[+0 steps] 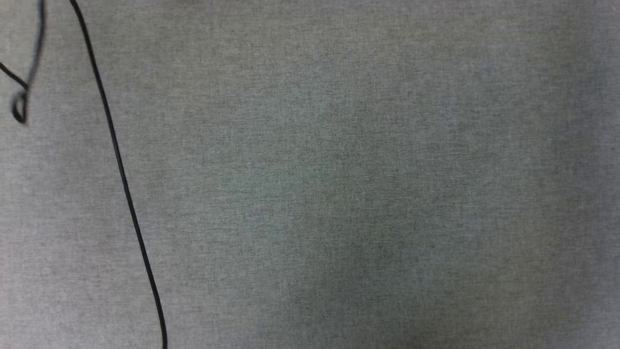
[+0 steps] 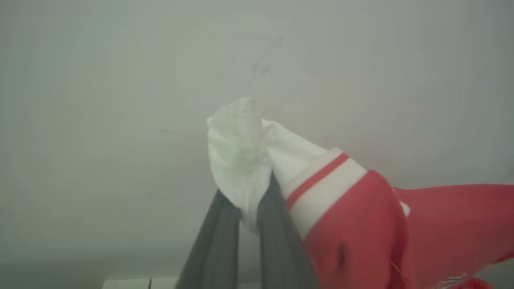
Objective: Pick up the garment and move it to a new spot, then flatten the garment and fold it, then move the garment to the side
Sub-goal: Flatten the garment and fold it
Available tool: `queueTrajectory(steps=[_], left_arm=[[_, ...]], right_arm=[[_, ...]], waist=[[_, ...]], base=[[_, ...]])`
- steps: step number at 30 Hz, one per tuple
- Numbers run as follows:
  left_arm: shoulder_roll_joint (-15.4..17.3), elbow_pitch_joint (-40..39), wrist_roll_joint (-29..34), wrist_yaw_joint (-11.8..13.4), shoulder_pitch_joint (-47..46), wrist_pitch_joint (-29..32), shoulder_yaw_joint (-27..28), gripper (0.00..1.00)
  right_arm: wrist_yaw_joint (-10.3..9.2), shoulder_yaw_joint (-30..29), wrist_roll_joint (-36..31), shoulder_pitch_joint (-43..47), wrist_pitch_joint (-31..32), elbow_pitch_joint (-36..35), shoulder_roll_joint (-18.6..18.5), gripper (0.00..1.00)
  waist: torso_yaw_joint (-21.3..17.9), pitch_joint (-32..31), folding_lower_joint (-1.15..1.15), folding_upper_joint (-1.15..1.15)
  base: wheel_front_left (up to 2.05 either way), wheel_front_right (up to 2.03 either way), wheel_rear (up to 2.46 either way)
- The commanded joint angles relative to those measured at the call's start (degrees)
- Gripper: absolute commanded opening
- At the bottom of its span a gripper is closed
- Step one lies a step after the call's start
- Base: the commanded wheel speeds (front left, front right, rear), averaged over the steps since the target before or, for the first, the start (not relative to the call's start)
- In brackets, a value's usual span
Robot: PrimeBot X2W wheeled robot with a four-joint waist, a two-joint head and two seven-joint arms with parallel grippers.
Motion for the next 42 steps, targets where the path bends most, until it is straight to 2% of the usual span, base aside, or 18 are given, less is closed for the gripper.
queueTrajectory(steps=[1, 4, 7, 14, 22, 27, 31, 42], left_arm=[[-0.3, 0.4, -1.1, -0.2, 2.0, -0.6, -0.3, 0.0], [-0.9, -0.1, -3.9, -0.3, 6.6, -0.1, -2.5, 0.0], [0.0, -2.4, -7.4, -0.3, 12.7, 0.2, -4.7, 0.0], [2.4, -8.8, -13.3, -0.3, 28.8, -1.2, -9.9, 0.0], [3.4, -13.6, -15.6, 0.2, 47.7, -3.7, -13.2, 0.0], [4.0, -18.3, -16.9, 3.0, 58.2, -4.7, -13.7, 0.0], [5.4, -23.3, -18.0, 6.3, 66.3, -4.8, -13.9, 0.0], [9.9, -40.2, -22.2, 17.0, 83.2, -2.2, -13.4, 0.0]], right_arm=[[-0.1, 1.0, 1.0, 1.5, -0.9, 1.0, -0.5, 0.0], [-0.1, 4.2, 3.5, 4.5, -1.9, 3.2, -0.8, 0.0], [-0.09, 7.2, 6.1, 9.1, -2.6, 3.6, -1.5, 0.0], [-0.09, 11.7, 11.5, 24.7, -3.1, -1.0, -4.9, 0.0], [-0.1, 10.4, 14.9, 45.6, -1.4, -8.8, -8.3, 0.0], [-0.1, 6.5, 15.4, 58.9, 0.8, -14.8, -8.5, 0.0], [-0.11, 2.7, 14.0, 69.0, 3.2, -20.2, -7.2, 0.0], [-0.11, -7.2, 10.5, 92.0, 13.8, -36.9, 1.0, 0.0]], waist=[[0.1, -0.4, -0.01, 0.0], [0.2, -2.1, -0.01, 0.0], [0.2, -4.7, -0.01, 0.0], [0.8, -12.1, -0.01, 0.0], [1.7, -21.3, -0.01, 0.0], [2.5, -25.8, -0.01, 0.0], [2.8, -28.9, -0.01, 0.0], [3.7, -33.7, -0.01, 0.0]], base=[[0.0, 0.0, 0.0], [0.0, 0.0, 0.0], [0.0, 0.0, 0.0], [0.0, 0.0, 0.0], [0.0, 0.0, 0.0], [0.0, 0.0, 0.0], [0.0, 0.0, 0.0], [0.0, 0.0, 0.0]])
